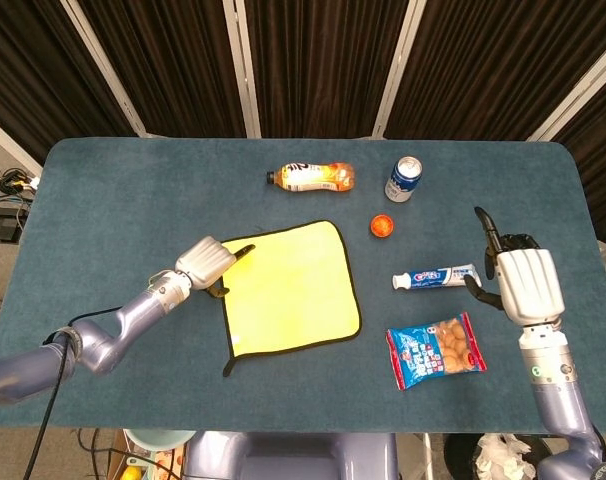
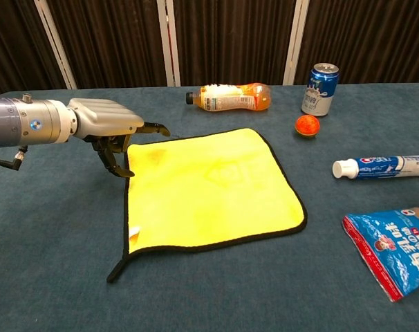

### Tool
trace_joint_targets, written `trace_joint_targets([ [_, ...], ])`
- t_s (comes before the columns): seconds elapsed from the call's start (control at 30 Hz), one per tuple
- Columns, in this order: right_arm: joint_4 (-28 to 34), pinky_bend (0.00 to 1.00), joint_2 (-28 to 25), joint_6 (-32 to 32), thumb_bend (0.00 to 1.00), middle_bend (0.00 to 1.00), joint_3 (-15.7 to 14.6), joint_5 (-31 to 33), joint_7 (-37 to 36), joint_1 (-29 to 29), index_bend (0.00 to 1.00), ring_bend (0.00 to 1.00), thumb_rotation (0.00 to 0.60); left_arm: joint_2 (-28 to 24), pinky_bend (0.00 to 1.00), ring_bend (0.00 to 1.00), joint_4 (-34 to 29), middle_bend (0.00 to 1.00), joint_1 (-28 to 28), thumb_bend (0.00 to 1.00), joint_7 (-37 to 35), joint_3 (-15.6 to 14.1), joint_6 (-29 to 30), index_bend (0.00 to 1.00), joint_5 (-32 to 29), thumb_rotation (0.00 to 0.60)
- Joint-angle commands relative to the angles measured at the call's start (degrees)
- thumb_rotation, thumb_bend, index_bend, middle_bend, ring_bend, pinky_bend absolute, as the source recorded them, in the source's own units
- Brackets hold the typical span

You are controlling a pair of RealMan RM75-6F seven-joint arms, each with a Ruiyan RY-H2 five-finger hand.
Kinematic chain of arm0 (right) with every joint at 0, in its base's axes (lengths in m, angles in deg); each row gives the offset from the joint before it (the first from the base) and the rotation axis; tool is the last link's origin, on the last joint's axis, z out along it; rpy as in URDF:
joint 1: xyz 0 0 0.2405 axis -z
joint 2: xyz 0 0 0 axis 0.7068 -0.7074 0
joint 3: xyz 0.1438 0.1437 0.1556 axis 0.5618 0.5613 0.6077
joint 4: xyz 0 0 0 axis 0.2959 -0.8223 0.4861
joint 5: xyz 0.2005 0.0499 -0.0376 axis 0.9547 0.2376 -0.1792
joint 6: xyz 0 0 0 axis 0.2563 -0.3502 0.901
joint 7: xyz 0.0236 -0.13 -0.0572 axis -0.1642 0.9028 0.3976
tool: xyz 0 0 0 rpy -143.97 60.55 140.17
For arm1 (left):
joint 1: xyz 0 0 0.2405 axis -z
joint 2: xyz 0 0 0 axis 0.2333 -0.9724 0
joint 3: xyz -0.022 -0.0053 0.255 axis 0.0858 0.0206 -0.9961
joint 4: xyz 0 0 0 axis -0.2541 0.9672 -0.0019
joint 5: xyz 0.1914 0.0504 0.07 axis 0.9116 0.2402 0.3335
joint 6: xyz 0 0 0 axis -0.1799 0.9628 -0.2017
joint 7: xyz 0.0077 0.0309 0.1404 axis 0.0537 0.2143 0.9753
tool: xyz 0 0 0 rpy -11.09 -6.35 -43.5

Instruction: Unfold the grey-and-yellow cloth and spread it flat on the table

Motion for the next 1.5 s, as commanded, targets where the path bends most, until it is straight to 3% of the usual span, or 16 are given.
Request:
trace_joint_targets([
  [0.03,-0.4,0.38,-0.2,0.3,0.29,0.72,0.2,-0.2,-0.4,0.3,0.00,0.45,0.600,1.4,0.88,0.93,2.4,1.00,0.6,0.27,-0.1,-0.4,-1.9,0.00,-0.9,0.586],
  [0.33,-1.5,0.38,-0.3,1.3,0.29,0.72,1.0,-0.9,-1.5,1.0,0.00,0.45,0.600,4.9,0.88,0.93,9.1,1.00,1.7,0.27,-2.5,-1.5,-7.6,0.00,-2.2,0.585],
  [0.6,-2.6,0.38,0.0,1.8,0.29,0.72,1.8,-1.2,-2.0,1.4,0.00,0.45,0.600,4.9,0.88,0.93,10.7,1.00,3.7,0.27,-6.1,-1.4,-12.7,0.00,-1.9,0.579],
  [1.3,-5.2,0.38,1.0,3.6,0.29,0.73,3.3,-1.5,-4.1,1.7,0.00,0.46,0.600,2.8,0.88,0.94,15.7,1.00,4.4,0.27,-7.5,-0.3,-15.0,0.00,-5.8,0.562],
  [1.5,-4.6,0.34,0.8,3.1,0.29,0.69,3.7,-1.6,-3.9,2.2,0.00,0.44,0.600,0.8,0.86,0.88,12.9,0.96,3.6,0.27,-8.8,1.0,-11.9,0.00,-5.6,0.557],
])
